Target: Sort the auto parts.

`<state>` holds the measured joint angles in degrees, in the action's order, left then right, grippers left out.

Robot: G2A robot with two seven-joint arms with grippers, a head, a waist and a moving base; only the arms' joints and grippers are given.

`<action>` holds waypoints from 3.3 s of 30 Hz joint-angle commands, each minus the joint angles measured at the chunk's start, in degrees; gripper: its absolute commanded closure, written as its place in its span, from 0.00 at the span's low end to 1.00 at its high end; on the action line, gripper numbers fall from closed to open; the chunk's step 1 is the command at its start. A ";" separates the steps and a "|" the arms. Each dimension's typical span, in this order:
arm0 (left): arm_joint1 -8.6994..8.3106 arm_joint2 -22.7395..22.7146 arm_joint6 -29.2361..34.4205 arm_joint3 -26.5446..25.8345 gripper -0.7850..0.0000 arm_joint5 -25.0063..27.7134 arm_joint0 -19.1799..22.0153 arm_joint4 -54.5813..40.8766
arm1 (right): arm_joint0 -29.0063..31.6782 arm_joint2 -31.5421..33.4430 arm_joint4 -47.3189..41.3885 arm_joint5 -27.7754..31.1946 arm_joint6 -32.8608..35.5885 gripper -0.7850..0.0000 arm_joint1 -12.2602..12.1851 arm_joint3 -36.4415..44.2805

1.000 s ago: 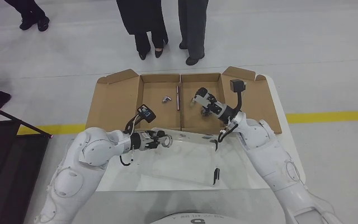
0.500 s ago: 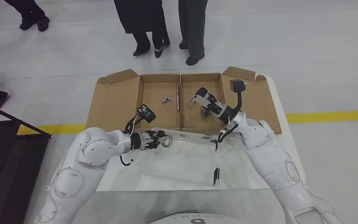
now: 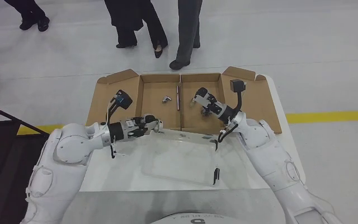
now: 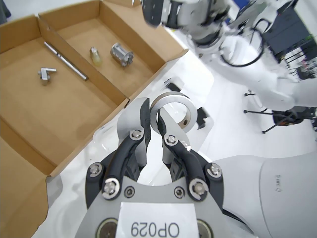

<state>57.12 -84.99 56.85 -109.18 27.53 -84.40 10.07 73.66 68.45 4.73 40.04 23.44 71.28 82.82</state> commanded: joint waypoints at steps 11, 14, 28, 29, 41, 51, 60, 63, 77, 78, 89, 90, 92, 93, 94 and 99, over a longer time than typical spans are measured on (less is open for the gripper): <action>1.01 8.48 3.54 12.53 1.00 1.82 13.61 -25.05 | 0.00 0.00 -0.01 0.00 0.00 0.00 0.00 0.00; 1.60 10.75 2.56 16.24 1.00 2.02 16.41 -30.06 | 0.00 0.00 -0.01 0.00 0.00 0.00 0.00 0.00; 4.52 20.79 8.10 28.63 1.00 2.52 25.40 -48.55 | 0.00 0.00 -0.01 0.00 0.00 0.00 0.00 0.00; 4.65 21.12 8.01 28.93 1.00 2.64 25.54 -48.73 | 0.00 0.00 -0.01 0.00 0.00 0.00 0.00 0.00; 4.60 21.57 12.03 28.93 1.00 3.17 25.85 -46.47 | 0.00 0.00 -0.01 0.00 0.00 0.00 0.00 0.00; 4.45 19.43 8.90 24.63 1.00 3.04 24.70 -46.98 | 0.00 0.00 -0.01 0.00 0.00 0.00 0.00 0.00; 3.04 8.68 -23.70 10.39 1.00 -2.99 15.98 -8.78 | 0.00 0.00 -0.01 0.00 0.00 0.00 0.00 0.00; 2.91 7.58 -30.91 3.28 1.00 -9.35 11.98 3.98 | 0.00 0.00 -0.01 0.00 0.00 0.00 0.00 0.00; 3.79 13.51 -32.39 -4.85 1.00 -29.63 10.83 26.92 | 0.00 0.00 -0.01 0.00 0.00 0.00 0.00 0.00; 3.85 13.60 -31.94 -4.73 1.00 -29.63 11.02 26.39 | 0.00 0.00 -0.01 0.00 0.00 0.00 0.00 0.00; 4.29 16.75 -18.71 0.36 1.00 -35.18 16.31 30.71 | 0.45 -1.21 5.12 -4.22 -3.98 0.00 0.35 2.05; 4.45 17.71 -17.85 1.12 1.00 -35.48 17.20 31.19 | 0.46 -1.85 6.86 -4.93 -5.05 0.00 0.49 2.57; 4.78 19.46 -16.63 2.34 1.00 -35.80 18.84 31.99 | 0.51 -3.08 9.95 -6.19 -7.38 0.00 0.79 3.38; 4.95 20.29 -16.26 2.73 1.00 -35.72 19.46 32.20 | 0.47 -3.67 11.40 -6.77 -8.24 0.00 0.92 3.68; 5.09 21.11 -15.58 3.08 1.00 -35.36 20.06 32.32 | 0.43 -4.34 12.62 -7.36 -9.01 0.00 1.07 3.98; 5.64 23.28 -13.91 4.76 1.00 -33.20 22.18 31.74 | -0.28 -7.18 16.33 -8.66 -10.28 0.04 1.64 4.44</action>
<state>62.68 -61.89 42.82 -104.73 -6.07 -62.45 42.09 73.53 61.62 20.75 31.42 13.32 72.84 87.28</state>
